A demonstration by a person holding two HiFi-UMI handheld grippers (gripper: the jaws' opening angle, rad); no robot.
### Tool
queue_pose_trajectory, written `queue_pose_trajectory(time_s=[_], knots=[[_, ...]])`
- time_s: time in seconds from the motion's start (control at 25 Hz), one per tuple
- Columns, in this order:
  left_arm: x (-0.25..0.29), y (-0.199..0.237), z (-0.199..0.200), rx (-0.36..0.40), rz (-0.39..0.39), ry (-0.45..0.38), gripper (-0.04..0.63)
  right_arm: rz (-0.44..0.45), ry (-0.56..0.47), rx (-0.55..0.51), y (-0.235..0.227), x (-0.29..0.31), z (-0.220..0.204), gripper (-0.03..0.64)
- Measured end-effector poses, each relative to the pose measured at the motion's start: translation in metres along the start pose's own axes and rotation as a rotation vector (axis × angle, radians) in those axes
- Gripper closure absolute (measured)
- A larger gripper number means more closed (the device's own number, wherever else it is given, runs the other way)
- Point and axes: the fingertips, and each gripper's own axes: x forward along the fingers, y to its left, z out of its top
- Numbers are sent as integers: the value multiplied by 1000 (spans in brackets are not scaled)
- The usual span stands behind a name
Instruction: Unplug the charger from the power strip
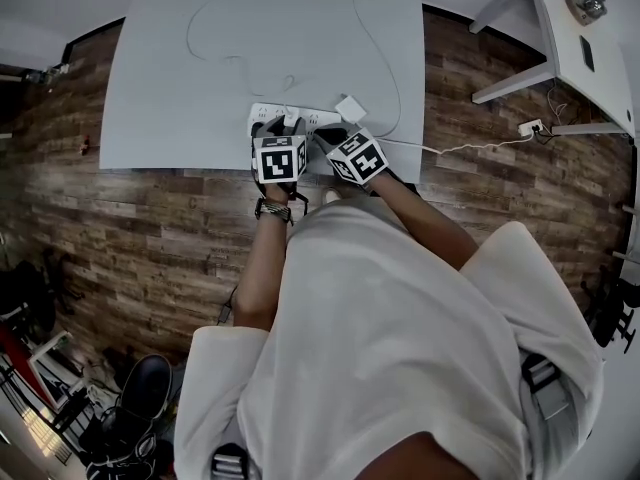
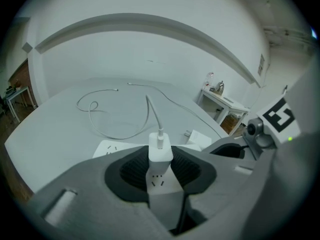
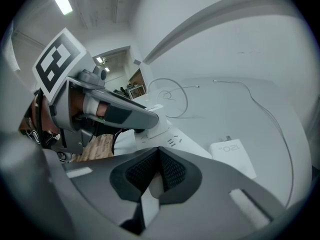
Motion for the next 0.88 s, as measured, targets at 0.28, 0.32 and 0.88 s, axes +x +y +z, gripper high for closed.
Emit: queue_pose_trajectory(time_s=[0.28, 0.32, 0.88], knots=[[0, -3, 0, 83, 34, 8, 456, 3, -4, 2, -1, -1, -1, 615], [1, -4, 0, 104, 39, 8, 456, 4, -3, 3, -1, -2, -1, 615], [0, -2, 1, 26, 16, 0, 456, 5, -4, 3, -1, -1, -1, 615]])
